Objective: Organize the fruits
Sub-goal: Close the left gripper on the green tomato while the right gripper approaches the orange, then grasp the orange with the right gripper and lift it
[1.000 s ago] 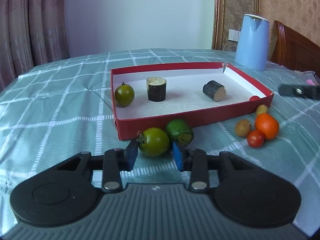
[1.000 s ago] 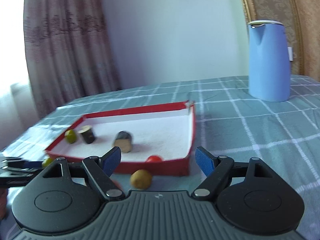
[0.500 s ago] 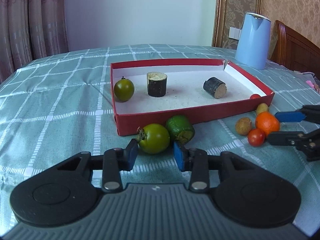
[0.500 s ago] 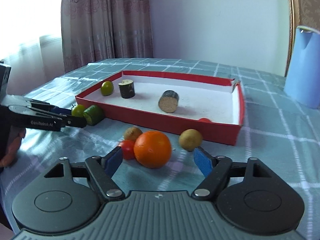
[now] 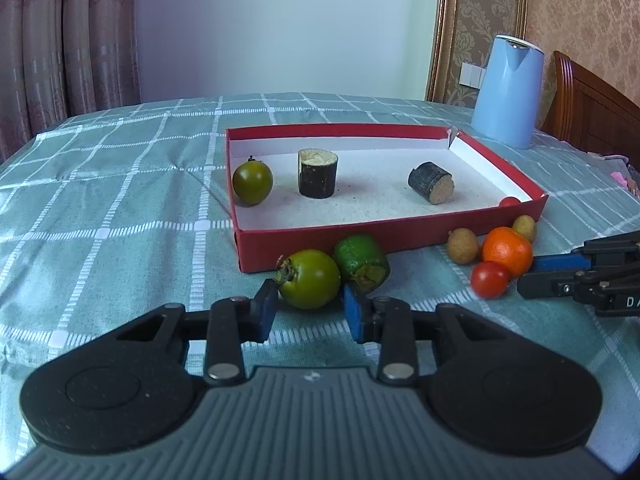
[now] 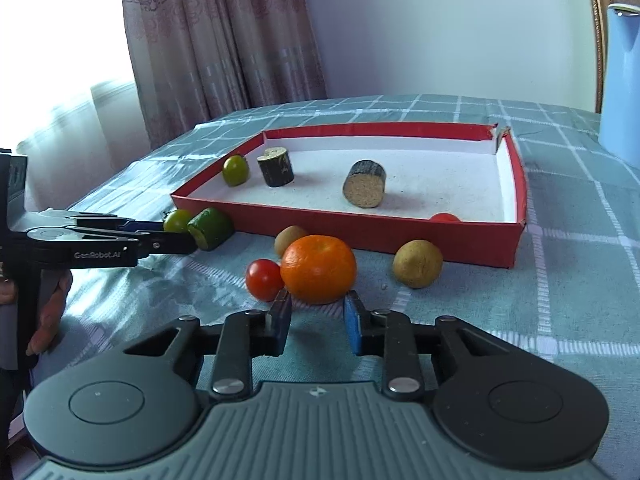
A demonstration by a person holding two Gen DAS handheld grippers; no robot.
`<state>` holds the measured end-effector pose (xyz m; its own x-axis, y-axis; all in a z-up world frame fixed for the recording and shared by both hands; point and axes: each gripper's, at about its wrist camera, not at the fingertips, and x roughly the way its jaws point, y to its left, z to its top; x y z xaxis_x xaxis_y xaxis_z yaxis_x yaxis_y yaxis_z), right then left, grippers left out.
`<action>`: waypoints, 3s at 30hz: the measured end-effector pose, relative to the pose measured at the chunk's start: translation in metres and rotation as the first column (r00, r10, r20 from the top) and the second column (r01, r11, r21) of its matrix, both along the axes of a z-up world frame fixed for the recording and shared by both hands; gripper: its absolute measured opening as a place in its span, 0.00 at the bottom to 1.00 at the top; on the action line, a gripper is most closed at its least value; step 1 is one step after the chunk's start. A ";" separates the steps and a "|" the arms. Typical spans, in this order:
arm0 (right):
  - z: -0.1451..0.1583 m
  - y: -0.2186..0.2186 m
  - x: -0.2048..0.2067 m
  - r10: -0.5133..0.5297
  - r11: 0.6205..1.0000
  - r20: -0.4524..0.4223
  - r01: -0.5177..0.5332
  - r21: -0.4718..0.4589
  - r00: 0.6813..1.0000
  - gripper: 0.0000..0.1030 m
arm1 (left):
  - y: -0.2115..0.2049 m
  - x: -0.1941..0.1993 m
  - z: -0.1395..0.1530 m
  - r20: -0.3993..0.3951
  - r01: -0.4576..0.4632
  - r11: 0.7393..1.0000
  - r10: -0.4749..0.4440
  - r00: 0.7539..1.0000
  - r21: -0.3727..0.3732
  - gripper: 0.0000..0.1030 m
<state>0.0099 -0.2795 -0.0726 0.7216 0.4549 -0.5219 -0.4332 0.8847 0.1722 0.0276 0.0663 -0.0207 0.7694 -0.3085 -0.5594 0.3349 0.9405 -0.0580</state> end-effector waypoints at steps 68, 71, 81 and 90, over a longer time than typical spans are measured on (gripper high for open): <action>0.010 0.015 -0.006 -0.030 0.999 0.118 0.034 -0.033 0.993 0.41 | -0.001 -0.003 0.003 0.029 0.005 1.000 -0.005 1.000 -0.003 0.29; 0.015 0.013 -0.016 -0.052 0.998 0.186 0.059 -0.029 0.981 0.41 | -0.001 -0.008 0.005 0.058 -0.011 1.000 0.011 0.998 0.004 0.29; 0.026 0.004 -0.020 -0.103 0.994 0.249 0.109 -0.011 0.963 0.41 | 0.003 -0.017 0.014 0.141 -0.043 0.999 0.046 0.989 -0.022 0.28; 0.038 0.003 0.005 -0.154 0.983 0.275 0.175 -0.053 0.949 0.41 | -0.007 0.001 0.024 0.135 -0.032 0.999 0.033 0.990 -0.015 0.20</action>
<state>0.0151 -0.2763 -0.0341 0.9015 0.2842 -0.3264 -0.3012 0.9536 -0.0014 0.0284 0.0590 0.0030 0.8473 -0.2887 -0.4459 0.3099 0.9504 -0.0266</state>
